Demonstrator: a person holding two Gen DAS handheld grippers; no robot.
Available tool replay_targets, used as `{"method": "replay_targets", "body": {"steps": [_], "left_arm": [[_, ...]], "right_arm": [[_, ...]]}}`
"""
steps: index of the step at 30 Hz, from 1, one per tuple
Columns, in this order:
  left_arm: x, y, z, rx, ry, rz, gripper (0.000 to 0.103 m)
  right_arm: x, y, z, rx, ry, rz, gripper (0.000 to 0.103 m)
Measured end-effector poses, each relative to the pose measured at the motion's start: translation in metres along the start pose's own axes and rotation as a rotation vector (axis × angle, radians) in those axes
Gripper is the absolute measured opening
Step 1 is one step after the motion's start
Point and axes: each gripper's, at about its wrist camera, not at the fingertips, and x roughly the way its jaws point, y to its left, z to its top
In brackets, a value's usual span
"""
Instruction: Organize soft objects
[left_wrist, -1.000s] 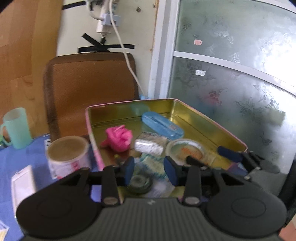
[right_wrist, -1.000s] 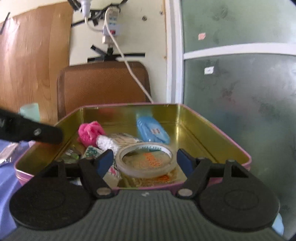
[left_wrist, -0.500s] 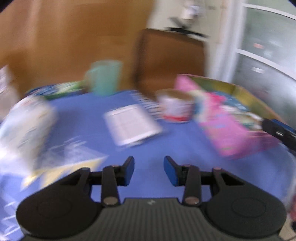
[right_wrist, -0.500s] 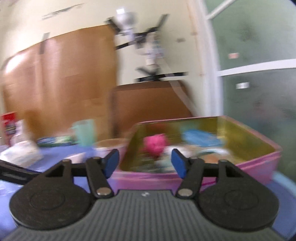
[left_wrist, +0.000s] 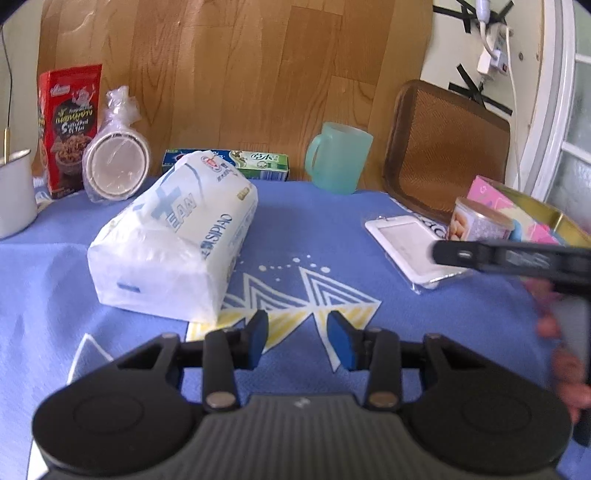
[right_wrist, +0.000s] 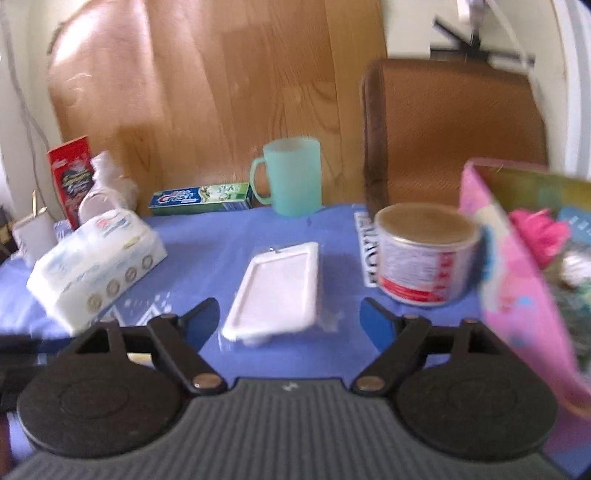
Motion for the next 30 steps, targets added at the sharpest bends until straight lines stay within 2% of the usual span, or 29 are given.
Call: {"method": "replay_targets", "body": {"steps": [1,2,3,4,5,7,10,12,14,15,17,19,20,22,23,24,26,28,30], "left_arm": [[0.001,0.001,0.000,-0.008,-0.001,-0.006,0.036],[0.000,0.002,-0.001,-0.014,-0.002,-0.010,0.036],[-0.001,0.004,-0.002,-0.019,-0.003,-0.013,0.036],[-0.001,0.004,-0.003,-0.025,-0.003,-0.015,0.036],[-0.001,0.005,-0.003,-0.032,-0.004,-0.020,0.036],[-0.001,0.007,-0.003,-0.044,-0.005,-0.029,0.036],[-0.002,0.009,-0.003,-0.058,-0.006,-0.034,0.036],[-0.003,0.010,-0.003,-0.066,-0.008,-0.035,0.036],[-0.003,0.011,-0.003,-0.074,-0.006,-0.044,0.038],[-0.003,0.012,-0.002,-0.079,-0.004,-0.049,0.038],[-0.003,0.012,-0.002,-0.083,-0.003,-0.053,0.040],[-0.003,0.012,-0.002,-0.087,-0.001,-0.058,0.040],[-0.004,0.013,-0.002,-0.092,0.001,-0.060,0.040],[-0.005,0.014,-0.002,-0.099,0.004,-0.067,0.040],[-0.006,0.015,-0.002,-0.104,0.007,-0.072,0.041],[-0.006,0.016,-0.001,-0.112,0.011,-0.079,0.042],[-0.005,0.018,0.001,-0.139,0.025,-0.099,0.043],[-0.003,0.018,0.006,-0.171,0.051,-0.158,0.042],[0.000,0.011,0.011,-0.180,0.067,-0.209,0.040]], "right_arm": [[0.008,-0.003,0.000,0.047,0.035,0.012,0.082],[0.013,-0.007,-0.001,0.086,0.063,0.032,0.062],[0.012,-0.006,-0.003,0.090,0.047,0.020,0.041],[0.006,-0.006,-0.004,0.101,0.043,0.035,0.037],[-0.001,-0.006,-0.004,0.119,0.034,0.061,0.017],[-0.020,-0.001,-0.003,0.084,0.003,0.064,0.014],[-0.055,0.017,-0.007,-0.105,-0.064,0.013,0.012],[-0.078,0.037,-0.018,-0.259,-0.093,-0.022,0.002],[-0.101,0.059,-0.037,-0.455,-0.123,-0.056,0.002],[-0.109,0.068,-0.045,-0.527,-0.116,-0.046,0.002],[-0.117,0.078,-0.059,-0.573,-0.071,0.030,0.003],[-0.121,0.082,-0.069,-0.547,-0.052,0.091,0.004],[-0.122,0.080,-0.070,-0.508,-0.063,0.100,0.009],[-0.118,0.066,-0.065,-0.379,-0.087,0.081,0.029],[-0.115,0.057,-0.061,-0.303,-0.093,0.065,0.050],[-0.110,0.047,-0.058,-0.230,-0.095,0.051,0.059],[-0.100,0.025,-0.055,-0.093,-0.057,0.054,0.059],[-0.094,0.007,-0.054,0.017,-0.018,0.083,0.059],[-0.092,-0.002,-0.056,0.081,0.008,0.104,0.059]]}}
